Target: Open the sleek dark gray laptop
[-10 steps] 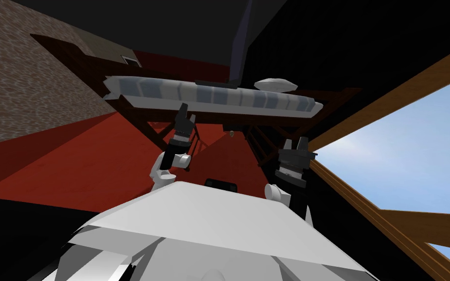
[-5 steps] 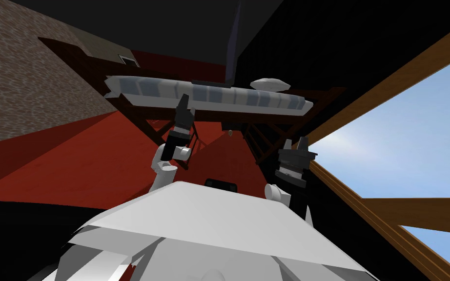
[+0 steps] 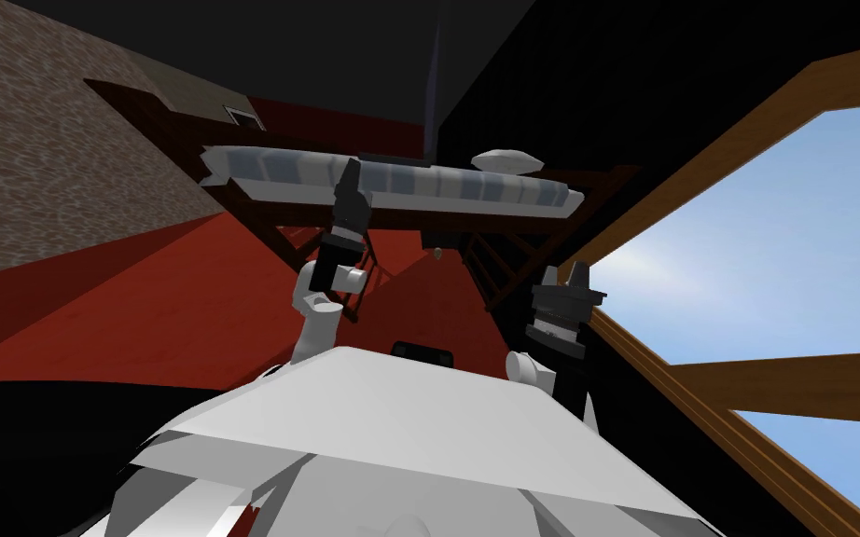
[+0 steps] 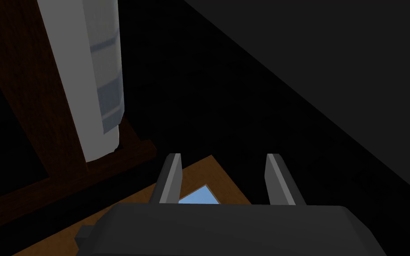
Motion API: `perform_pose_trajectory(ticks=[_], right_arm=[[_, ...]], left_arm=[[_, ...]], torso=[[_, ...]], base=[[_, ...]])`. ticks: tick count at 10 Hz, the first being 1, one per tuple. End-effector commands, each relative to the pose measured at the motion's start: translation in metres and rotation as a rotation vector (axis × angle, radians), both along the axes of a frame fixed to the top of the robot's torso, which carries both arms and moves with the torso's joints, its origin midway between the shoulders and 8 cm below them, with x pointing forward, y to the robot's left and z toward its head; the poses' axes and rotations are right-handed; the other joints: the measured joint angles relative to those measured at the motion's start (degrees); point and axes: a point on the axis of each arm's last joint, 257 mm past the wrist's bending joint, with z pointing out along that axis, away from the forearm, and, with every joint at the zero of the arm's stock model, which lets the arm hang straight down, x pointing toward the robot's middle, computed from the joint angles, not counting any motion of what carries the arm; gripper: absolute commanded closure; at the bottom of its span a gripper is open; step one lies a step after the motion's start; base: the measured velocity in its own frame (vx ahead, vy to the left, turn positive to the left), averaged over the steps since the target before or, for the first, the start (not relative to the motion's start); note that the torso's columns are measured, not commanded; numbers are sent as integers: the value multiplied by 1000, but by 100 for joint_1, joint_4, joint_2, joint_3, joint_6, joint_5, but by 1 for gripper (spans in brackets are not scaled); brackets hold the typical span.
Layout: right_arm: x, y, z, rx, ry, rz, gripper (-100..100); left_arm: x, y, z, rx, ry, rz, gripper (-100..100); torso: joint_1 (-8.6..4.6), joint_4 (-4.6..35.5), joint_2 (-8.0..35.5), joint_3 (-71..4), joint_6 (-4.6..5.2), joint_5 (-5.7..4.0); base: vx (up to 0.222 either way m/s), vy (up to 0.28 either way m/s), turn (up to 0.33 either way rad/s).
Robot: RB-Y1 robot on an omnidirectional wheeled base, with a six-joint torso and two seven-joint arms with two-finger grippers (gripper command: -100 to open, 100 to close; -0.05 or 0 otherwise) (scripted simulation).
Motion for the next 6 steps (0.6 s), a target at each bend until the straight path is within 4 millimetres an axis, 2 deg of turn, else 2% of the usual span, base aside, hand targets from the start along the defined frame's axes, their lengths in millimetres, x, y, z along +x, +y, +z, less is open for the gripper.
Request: perform_pose_trajectory(ticks=[1, 3, 4, 6], right_arm=[[0, 0, 0, 0, 0, 0, 0], [0, 0, 0, 0, 0, 0, 0], [0, 0, 0, 0, 0, 0, 0], [0, 0, 0, 0, 0, 0, 0]], left_arm=[[8, 9, 21, 5, -5, 39, -100], [10, 4, 36, -2, -25, 30, -100], [16, 13, 44, -4, -15, 64, -100], [15, 9, 57, -8, -36, 55, -100]], torso=[[-10, 4, 10, 7, -1, -4], [-18, 5, 15, 11, -1, -7], [9, 2, 3, 4, -1, 0], [-8, 2, 5, 3, -1, -3]], base=[[-67, -120, -21], [-40, -69, -2], [-23, -66, -23], [-34, -66, -1]])
